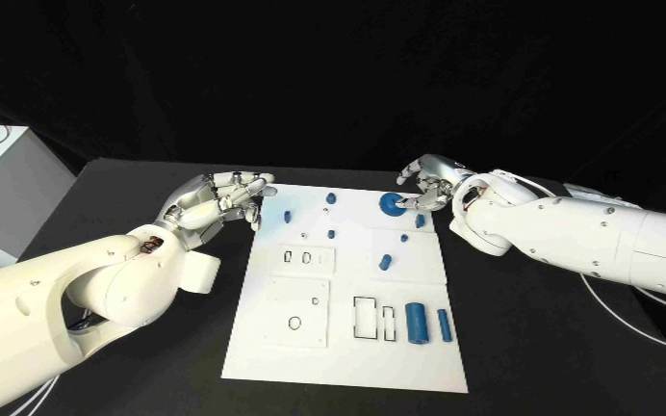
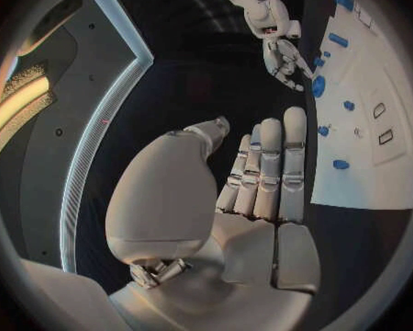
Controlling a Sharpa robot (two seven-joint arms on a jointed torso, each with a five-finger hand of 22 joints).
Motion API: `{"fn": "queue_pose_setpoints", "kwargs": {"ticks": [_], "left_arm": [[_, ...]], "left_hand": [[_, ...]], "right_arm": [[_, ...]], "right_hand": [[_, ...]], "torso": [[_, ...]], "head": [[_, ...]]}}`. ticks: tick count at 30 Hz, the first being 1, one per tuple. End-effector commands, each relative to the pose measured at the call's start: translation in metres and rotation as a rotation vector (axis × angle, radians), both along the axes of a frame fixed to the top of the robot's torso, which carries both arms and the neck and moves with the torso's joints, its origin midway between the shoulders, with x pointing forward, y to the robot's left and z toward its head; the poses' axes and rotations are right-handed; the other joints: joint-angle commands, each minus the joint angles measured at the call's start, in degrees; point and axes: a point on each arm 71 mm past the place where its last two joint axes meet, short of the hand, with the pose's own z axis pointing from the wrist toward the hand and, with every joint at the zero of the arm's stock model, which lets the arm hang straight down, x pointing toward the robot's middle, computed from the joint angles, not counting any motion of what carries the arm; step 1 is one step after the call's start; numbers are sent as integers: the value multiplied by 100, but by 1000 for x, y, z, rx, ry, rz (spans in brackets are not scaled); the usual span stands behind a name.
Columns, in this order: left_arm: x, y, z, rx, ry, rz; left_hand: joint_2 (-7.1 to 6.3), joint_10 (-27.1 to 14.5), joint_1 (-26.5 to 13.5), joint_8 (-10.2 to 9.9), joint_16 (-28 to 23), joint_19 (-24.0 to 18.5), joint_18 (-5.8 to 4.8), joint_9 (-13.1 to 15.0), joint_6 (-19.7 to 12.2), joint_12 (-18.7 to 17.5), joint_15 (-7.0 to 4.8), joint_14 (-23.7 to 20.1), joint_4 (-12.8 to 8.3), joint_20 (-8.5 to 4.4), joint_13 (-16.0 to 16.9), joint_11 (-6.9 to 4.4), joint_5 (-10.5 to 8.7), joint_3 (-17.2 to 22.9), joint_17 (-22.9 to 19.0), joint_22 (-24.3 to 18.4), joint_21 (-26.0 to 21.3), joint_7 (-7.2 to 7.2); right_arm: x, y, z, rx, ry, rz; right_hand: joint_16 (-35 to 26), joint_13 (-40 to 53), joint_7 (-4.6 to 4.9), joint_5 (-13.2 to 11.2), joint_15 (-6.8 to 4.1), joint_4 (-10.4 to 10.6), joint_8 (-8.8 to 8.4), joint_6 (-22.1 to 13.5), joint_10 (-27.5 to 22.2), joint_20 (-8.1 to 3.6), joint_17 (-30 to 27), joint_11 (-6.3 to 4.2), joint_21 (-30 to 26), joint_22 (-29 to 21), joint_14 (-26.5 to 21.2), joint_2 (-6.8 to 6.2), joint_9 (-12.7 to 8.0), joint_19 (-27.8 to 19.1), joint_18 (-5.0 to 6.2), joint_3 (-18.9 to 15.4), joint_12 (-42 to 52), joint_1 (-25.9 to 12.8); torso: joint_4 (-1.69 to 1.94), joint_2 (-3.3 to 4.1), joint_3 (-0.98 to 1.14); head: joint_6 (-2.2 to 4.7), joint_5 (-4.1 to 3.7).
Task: Assemble the parts on the task board
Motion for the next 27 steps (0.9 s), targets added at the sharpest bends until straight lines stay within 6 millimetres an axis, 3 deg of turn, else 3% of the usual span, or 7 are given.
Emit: {"fn": "queue_pose_setpoints", "kwargs": {"ticks": [1, 15, 24, 27], "left_arm": [[-1, -3, 2, -17, -4, -26], [-1, -3, 2, -16, -2, -27], [-1, -3, 2, -16, -2, -27], [-1, -3, 2, -15, -2, -26]], "left_hand": [[58, -33, -2, -2, -33, -39, 89, 9, -47, 2, 5, -41, -8, 9, -6, 2, 24, 31, -6, 7, 26, -5], [76, -44, 15, -1, -35, -49, 89, 11, -52, 5, 6, -42, -21, 11, -8, 3, 24, 56, -9, 13, 40, -2], [76, -44, 15, -1, -35, -49, 89, 11, -52, 5, 6, -42, -21, 11, -8, 3, 24, 56, -9, 13, 40, -2], [76, -44, 15, -1, -35, -49, 89, 11, -52, 5, 6, -42, -21, 11, -8, 3, 24, 56, -9, 13, 40, -2]], "right_arm": [[1, 3, -7, -39, 69, 15], [2, 13, -15, -74, 110, 22], [2, 14, -16, -78, 115, 21], [2, 14, -17, -79, 115, 18]], "right_hand": [[126, 1491, 28, 47, 75, 194, 33, -142, 591, 89, 1503, 78, 208, 1011, 598, 87, 10, 387, -94, -318, 334, 66], [126, 1505, 21, 157, 78, 304, 80, -92, 605, 97, 1503, 75, 324, 1159, 598, 151, 26, 446, -128, -384, 343, 134], [126, 1505, 6, 215, 70, 337, 130, -11, 605, 94, 1503, 62, 345, 1188, 598, 225, 41, 455, -133, -324, 343, 202], [126, 1505, -2, 369, 62, 347, 158, 48, 605, 87, 1503, 51, 349, 1194, 598, 244, 45, 454, -134, -251, 343, 242]], "torso": [[19, -7, -19], [7, -4, -19], [14, -4, -16], [14, -3, -13]], "head": [[-33, 9], [-99, 25], [-91, 19], [-91, 20]]}}
